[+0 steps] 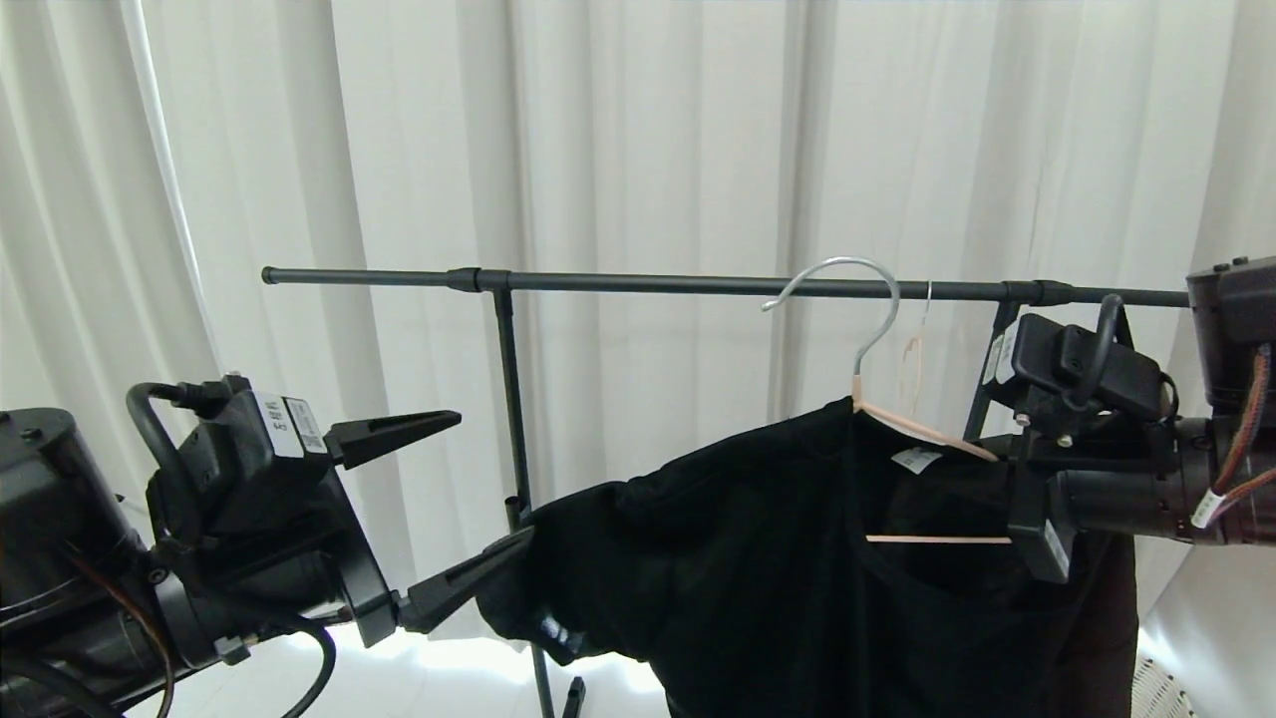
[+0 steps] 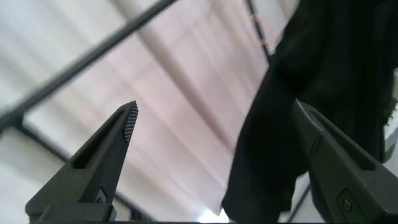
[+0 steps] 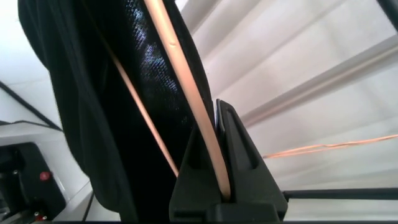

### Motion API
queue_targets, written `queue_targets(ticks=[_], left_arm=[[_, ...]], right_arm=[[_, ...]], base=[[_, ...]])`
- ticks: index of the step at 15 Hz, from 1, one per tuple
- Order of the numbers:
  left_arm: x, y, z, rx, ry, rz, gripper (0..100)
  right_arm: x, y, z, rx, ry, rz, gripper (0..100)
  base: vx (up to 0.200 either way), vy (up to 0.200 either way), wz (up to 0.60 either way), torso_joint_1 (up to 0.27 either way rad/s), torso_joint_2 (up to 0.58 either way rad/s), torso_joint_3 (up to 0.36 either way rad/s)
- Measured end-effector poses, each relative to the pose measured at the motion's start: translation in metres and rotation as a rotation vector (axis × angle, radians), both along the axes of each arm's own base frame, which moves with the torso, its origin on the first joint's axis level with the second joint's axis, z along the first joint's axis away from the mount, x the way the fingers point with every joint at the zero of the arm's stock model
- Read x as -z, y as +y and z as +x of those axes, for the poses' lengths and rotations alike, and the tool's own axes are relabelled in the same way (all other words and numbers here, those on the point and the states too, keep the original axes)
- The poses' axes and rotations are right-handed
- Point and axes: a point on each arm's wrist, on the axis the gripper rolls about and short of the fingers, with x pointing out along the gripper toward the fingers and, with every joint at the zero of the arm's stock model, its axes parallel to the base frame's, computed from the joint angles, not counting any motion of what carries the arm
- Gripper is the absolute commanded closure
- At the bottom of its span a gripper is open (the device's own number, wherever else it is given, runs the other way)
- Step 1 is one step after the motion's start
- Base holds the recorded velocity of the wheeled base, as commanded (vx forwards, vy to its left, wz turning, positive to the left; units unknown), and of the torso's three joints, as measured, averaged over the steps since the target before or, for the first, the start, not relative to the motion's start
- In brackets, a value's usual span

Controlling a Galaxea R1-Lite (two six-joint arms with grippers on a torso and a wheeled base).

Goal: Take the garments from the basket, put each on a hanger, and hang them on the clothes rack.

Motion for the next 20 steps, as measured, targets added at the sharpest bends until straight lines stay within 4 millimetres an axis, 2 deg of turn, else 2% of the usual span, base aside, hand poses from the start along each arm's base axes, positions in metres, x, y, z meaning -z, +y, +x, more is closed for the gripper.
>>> queue_targets(ticks=[4,8,12,13,20], left_arm=[[0.027,0.013,-0.009,-0.050,0.116,0.023,0],[0.033,0.004,-0.016,0.009,0.139,0.034,0],[0.039,0.000,-0.012,0.021,0.171,0.047,0],[0.041,0.000,-0.011,0.020,0.181,0.049,100],[0.049,0.004,-0.005,-0.012,0.222,0.062,100]], right_arm=[[-0.007,-0.003,-0.007,-0.005,-0.026,0.017,100],[-0.010,-0.002,-0.013,-0.028,-0.044,0.020,100],[-0.011,0.000,-0.016,-0.057,-0.070,0.008,100],[-0.011,0.000,-0.016,-0.059,-0.072,0.008,100],[-0.016,0.001,-0.016,-0.057,-0.107,0.030,100]], base=[[0.000,0.000,0.00,0.000,0.00,0.000],[0.000,0.000,0.00,0.000,0.00,0.000],[0.000,0.000,0.00,0.000,0.00,0.000],[0.000,0.000,0.00,0.000,0.00,0.000],[0.000,0.000,0.00,0.000,0.00,0.000]])
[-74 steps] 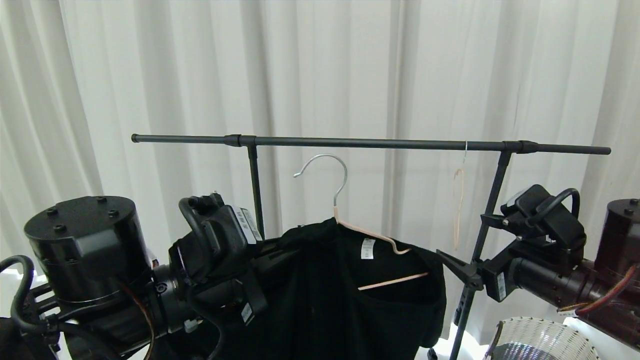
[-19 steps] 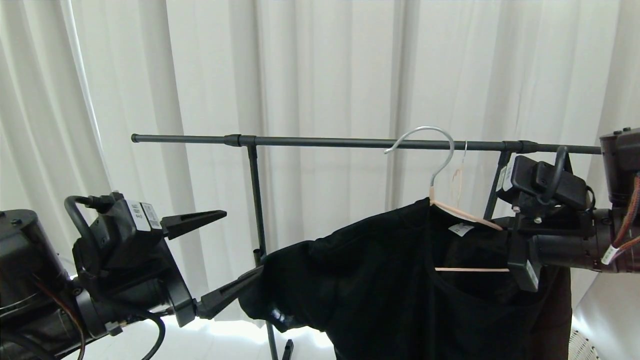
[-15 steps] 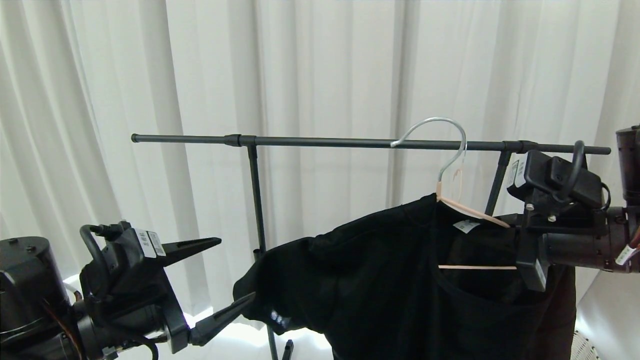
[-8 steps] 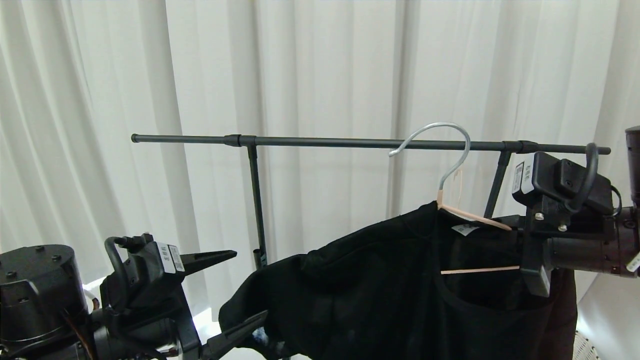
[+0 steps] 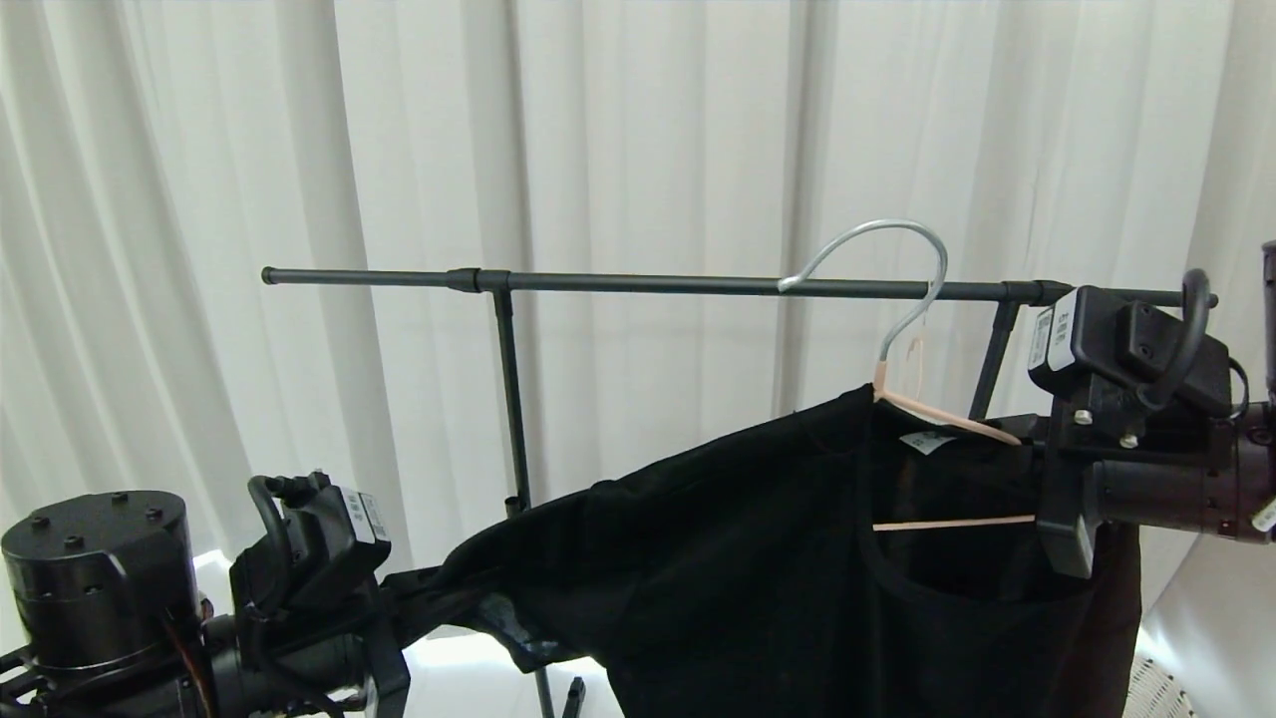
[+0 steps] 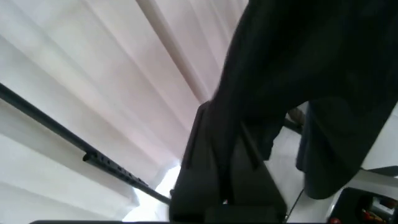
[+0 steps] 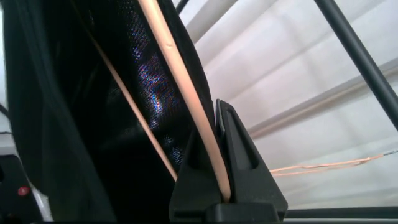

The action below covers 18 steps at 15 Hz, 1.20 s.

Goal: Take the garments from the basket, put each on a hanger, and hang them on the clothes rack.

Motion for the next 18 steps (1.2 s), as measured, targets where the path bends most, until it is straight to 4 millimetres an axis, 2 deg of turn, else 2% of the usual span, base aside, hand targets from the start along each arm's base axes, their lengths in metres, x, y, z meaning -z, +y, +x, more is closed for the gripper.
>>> queue_targets(ticks=[2,7,10,11,18], left_arm=[[0.002,0.009,0.004,-0.068,0.009,0.009,100],[0.006,0.045,0.013,-0.289,0.030,0.020,100],[0.005,0.050,0.012,-0.312,0.022,0.019,100],[0.004,0.050,0.011,-0.313,0.015,0.019,0],[-0.008,0.051,0.004,-0.338,-0.010,-0.040,0]], right_arm=[[0.000,-0.002,0.000,0.030,-0.004,-0.005,100],[0.000,-0.012,0.001,0.089,-0.010,-0.004,100],[-0.001,-0.014,0.001,0.100,-0.014,0.002,100],[-0.001,-0.015,0.001,0.114,-0.019,-0.001,100],[-0.001,-0.018,0.001,0.217,0.002,0.004,100]], base=[[0.000,0.000,0.00,0.000,0.00,0.000],[0.000,0.000,0.00,0.000,0.00,0.000],[0.000,0.000,0.00,0.000,0.00,0.000],[0.000,0.000,0.00,0.000,0.00,0.000],[0.000,0.000,0.00,0.000,0.00,0.000]])
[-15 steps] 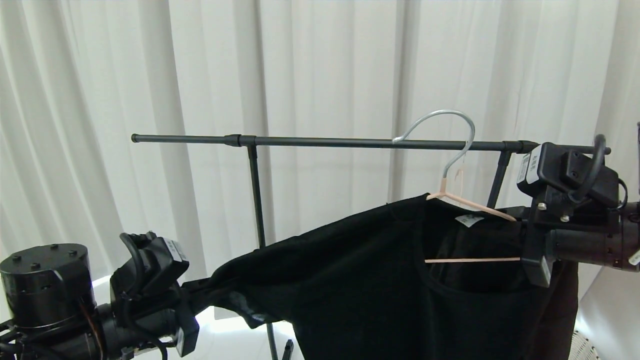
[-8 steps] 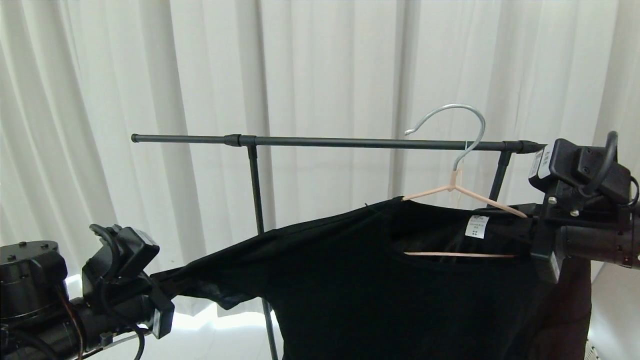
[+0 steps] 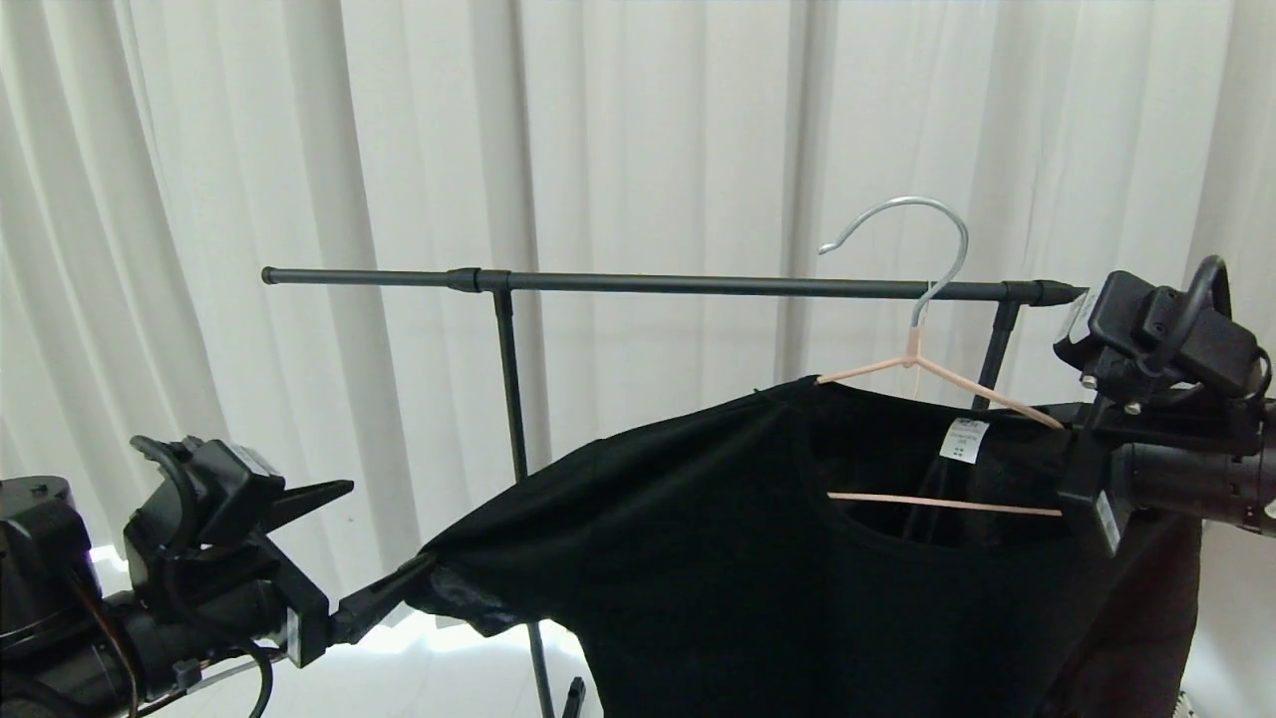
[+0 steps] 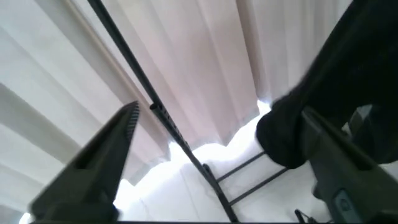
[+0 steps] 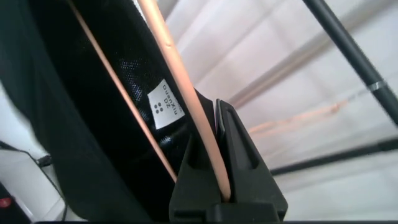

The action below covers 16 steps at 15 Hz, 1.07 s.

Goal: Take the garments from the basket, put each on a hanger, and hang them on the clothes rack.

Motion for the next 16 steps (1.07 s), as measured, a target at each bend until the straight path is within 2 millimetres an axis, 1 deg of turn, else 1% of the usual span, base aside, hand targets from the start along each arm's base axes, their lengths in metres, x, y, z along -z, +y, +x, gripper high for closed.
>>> queue_targets(ticks=[2,3,5,7,8,10,11,12,13,14,15,16], left_arm=[[-0.007,0.000,-0.004,-0.025,0.010,-0.088,0],[-0.013,0.000,-0.005,-0.043,0.015,-0.150,0],[-0.026,0.002,-0.004,-0.069,-0.009,-0.226,0],[-0.038,0.005,-0.001,-0.098,-0.049,-0.256,0],[-0.041,0.006,0.001,-0.115,-0.061,-0.249,0],[-0.037,0.008,0.005,-0.150,-0.079,-0.171,0],[-0.029,0.013,0.009,-0.203,-0.087,-0.056,0],[-0.020,0.020,0.014,-0.301,-0.080,0.074,0],[-0.011,0.025,0.019,-0.392,-0.054,0.163,0],[-0.005,0.029,0.022,-0.426,-0.029,0.201,0],[-0.001,0.030,0.026,-0.433,-0.008,0.209,0],[0.001,0.031,0.027,-0.436,0.005,0.212,0]], right_arm=[[0.001,-0.001,0.000,0.046,0.015,0.013,100],[0.002,-0.002,0.001,0.104,0.030,0.026,100],[0.003,-0.005,0.001,0.156,0.046,0.036,100],[0.006,-0.008,0.001,0.223,0.081,0.040,100],[0.008,-0.009,0.000,0.261,0.097,0.035,100],[0.010,-0.012,-0.001,0.335,0.141,0.001,100],[0.011,-0.014,-0.002,0.391,0.194,-0.032,100],[0.009,-0.016,-0.002,0.443,0.245,-0.053,100],[0.006,-0.016,-0.001,0.495,0.292,-0.070,100],[0.003,-0.017,0.000,0.544,0.326,-0.082,100],[-0.004,-0.015,0.005,0.646,0.372,-0.077,100],[-0.008,-0.012,0.009,0.718,0.396,-0.042,100]], base=[[0.000,0.000,0.00,0.000,0.00,0.000],[0.000,0.000,0.00,0.000,0.00,0.000],[0.000,0.000,0.00,0.000,0.00,0.000],[0.000,0.000,0.00,0.000,0.00,0.000],[0.000,0.000,0.00,0.000,0.00,0.000],[0.000,0.000,0.00,0.000,0.00,0.000],[0.000,0.000,0.00,0.000,0.00,0.000],[0.000,0.000,0.00,0.000,0.00,0.000],[0.000,0.000,0.00,0.000,0.00,0.000],[0.000,0.000,0.00,0.000,0.00,0.000],[0.000,0.000,0.00,0.000,0.00,0.000],[0.000,0.000,0.00,0.000,0.00,0.000]])
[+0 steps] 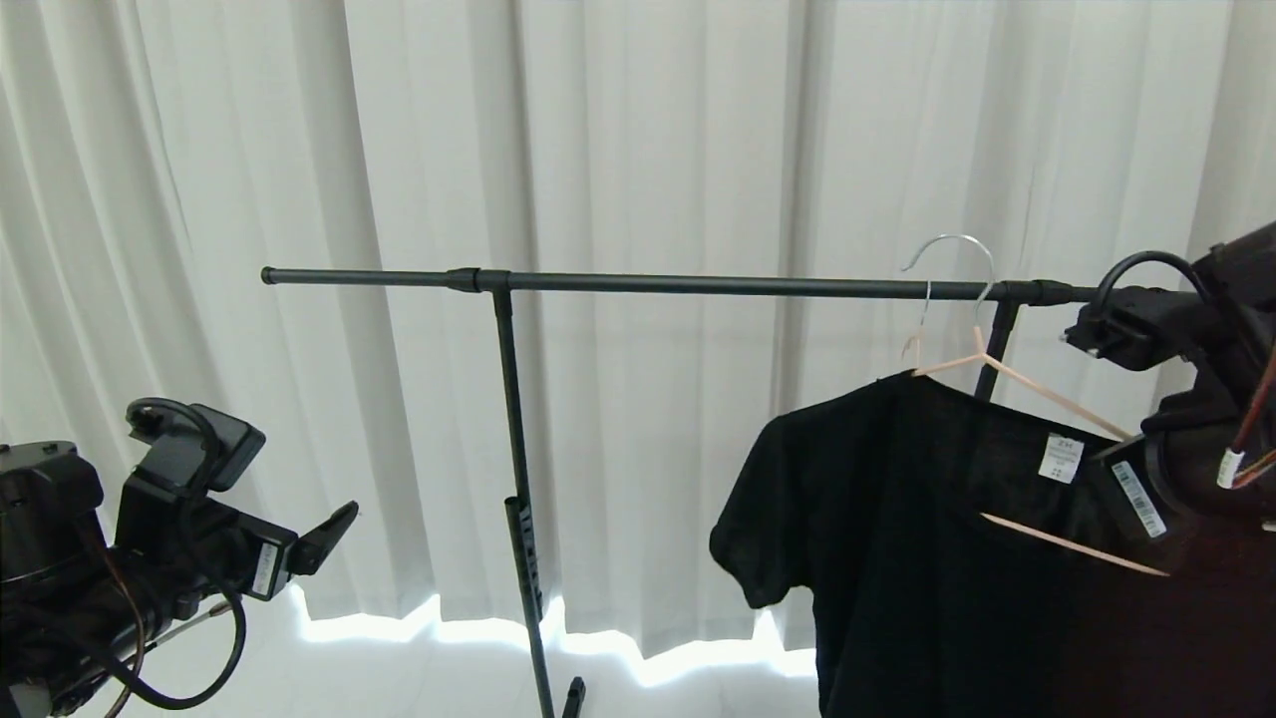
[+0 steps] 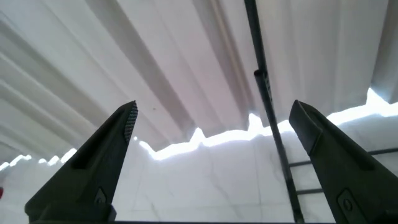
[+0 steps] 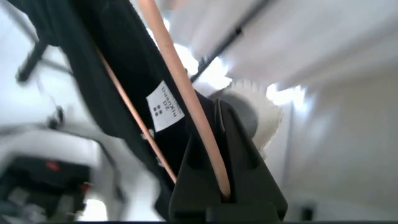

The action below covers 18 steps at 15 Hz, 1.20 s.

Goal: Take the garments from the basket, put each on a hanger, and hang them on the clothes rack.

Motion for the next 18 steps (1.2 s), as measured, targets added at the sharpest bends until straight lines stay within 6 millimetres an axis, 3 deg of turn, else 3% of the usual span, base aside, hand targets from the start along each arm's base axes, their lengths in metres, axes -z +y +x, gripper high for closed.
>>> queue_targets(ticks=[4,6,12,18], left_arm=[[0.002,0.001,0.001,-0.003,-0.006,0.001,0],[0.000,0.000,0.003,0.005,-0.037,0.010,0],[-0.003,-0.003,0.005,0.022,-0.062,0.013,0],[-0.003,-0.011,0.006,0.059,-0.067,0.011,0]], right_arm=[[-0.001,0.022,0.014,0.109,0.007,0.061,100],[0.002,0.028,0.016,0.103,0.013,0.054,100],[0.004,0.031,0.018,0.100,0.018,0.047,100],[0.004,0.031,0.020,0.108,0.013,0.047,100]], base=[[0.000,0.000,0.00,0.000,0.00,0.000],[0.000,0.200,0.00,0.000,0.00,0.000],[0.000,0.200,0.00,0.003,0.00,0.002],[0.000,0.000,0.00,0.000,0.00,0.000]])
